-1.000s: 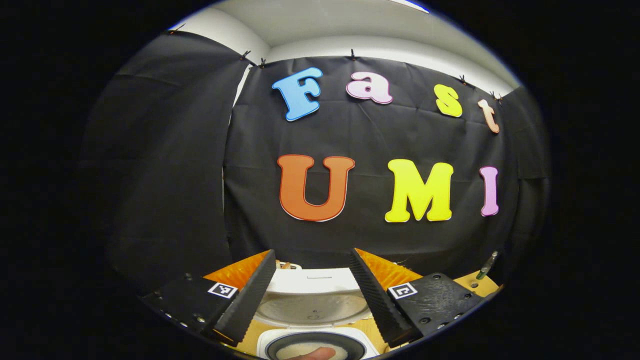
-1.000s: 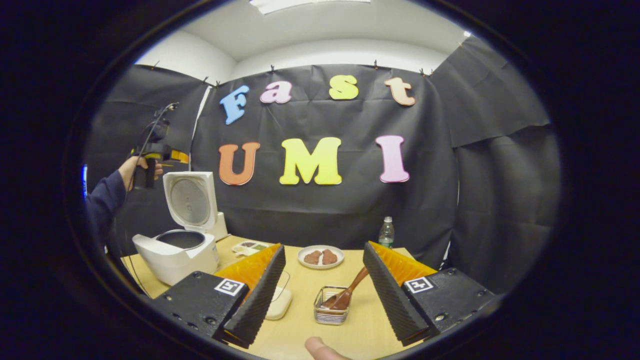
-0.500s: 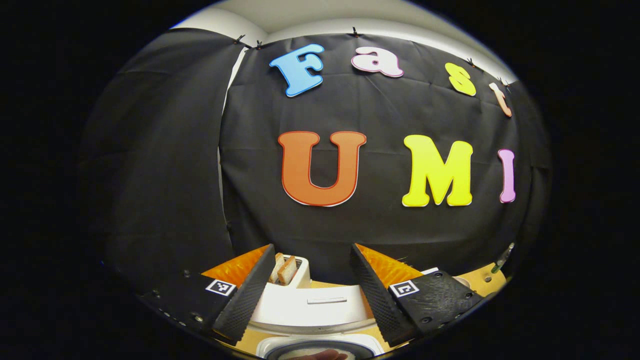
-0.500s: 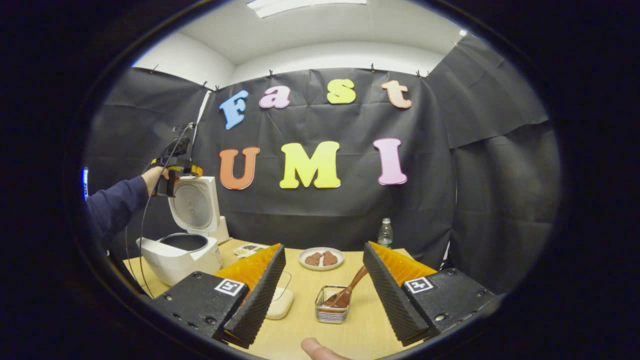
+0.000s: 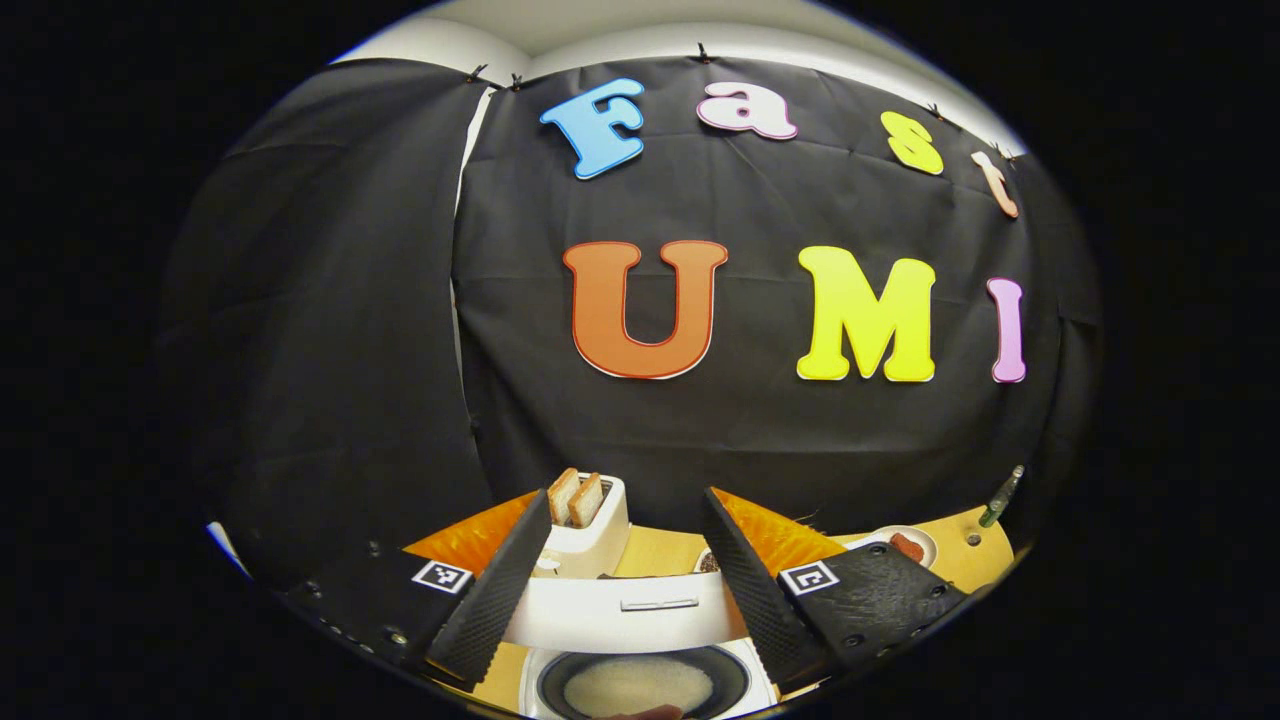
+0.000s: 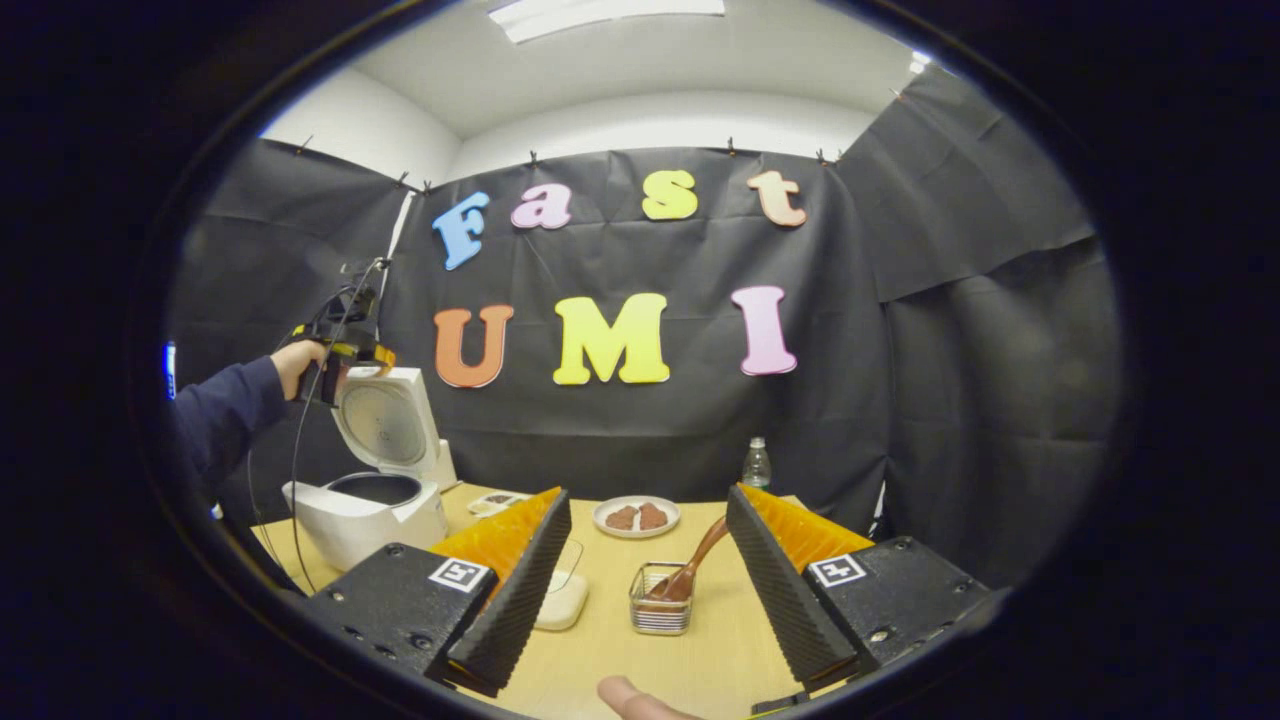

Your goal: Close the left gripper, press the button to open the rice cooker; take a wooden spoon from the chopstick holder with the right hand, scoop a spoonful of rice and pour it into the rice cooker, then put the wooden spoon back into the chopstick holder.

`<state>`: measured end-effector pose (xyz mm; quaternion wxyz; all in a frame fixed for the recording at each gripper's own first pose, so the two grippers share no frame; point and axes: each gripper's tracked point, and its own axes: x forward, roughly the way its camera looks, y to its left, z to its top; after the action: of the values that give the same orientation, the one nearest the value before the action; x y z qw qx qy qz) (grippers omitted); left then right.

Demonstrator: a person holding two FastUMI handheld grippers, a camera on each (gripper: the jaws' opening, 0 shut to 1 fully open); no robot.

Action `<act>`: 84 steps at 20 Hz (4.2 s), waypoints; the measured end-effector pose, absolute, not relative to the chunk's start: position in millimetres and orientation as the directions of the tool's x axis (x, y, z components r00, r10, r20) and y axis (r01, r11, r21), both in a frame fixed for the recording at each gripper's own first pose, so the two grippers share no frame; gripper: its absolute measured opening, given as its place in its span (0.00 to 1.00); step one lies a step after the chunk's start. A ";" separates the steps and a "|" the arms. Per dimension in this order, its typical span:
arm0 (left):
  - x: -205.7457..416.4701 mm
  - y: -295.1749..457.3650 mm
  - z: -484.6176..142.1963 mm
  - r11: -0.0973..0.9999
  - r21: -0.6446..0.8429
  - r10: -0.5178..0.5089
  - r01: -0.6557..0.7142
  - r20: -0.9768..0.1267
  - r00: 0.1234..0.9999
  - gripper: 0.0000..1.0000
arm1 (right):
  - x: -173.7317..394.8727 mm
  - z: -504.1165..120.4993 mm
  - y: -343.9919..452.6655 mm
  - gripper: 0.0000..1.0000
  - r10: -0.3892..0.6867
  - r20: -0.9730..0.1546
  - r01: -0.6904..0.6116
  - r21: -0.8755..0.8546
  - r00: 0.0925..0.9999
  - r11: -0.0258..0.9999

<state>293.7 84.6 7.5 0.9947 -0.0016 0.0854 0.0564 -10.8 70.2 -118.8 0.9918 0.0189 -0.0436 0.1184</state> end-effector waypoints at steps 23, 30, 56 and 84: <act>170.6 55.5 -115.3 0.999 -0.019 0.035 -0.043 -0.304 0.952 0.97 | -81.6 -115.0 118.4 0.96 0.277 0.101 -0.272 -0.058 0.956 0.960; 155.3 52.4 -143.1 0.999 -0.035 0.022 -0.036 -0.348 0.937 0.96 | -86.4 -111.6 142.8 1.00 0.298 0.099 -0.289 -0.096 0.949 0.953; 147.2 50.3 -179.9 0.999 -0.001 0.030 -0.032 -0.303 0.953 0.99 | -75.4 -93.3 144.0 1.00 0.270 0.109 -0.256 -0.125 0.957 0.959; -47.5 -42.0 -42.4 0.988 -0.085 -0.128 0.128 0.000 0.992 0.94 | -69.4 -77.7 100.2 1.00 0.158 0.095 -0.153 -0.057 0.983 0.987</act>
<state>-47.5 -42.0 -42.4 0.9970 -0.0424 0.0027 -0.0643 -69.4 100.2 -77.7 0.9954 -0.0249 -0.0499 0.0781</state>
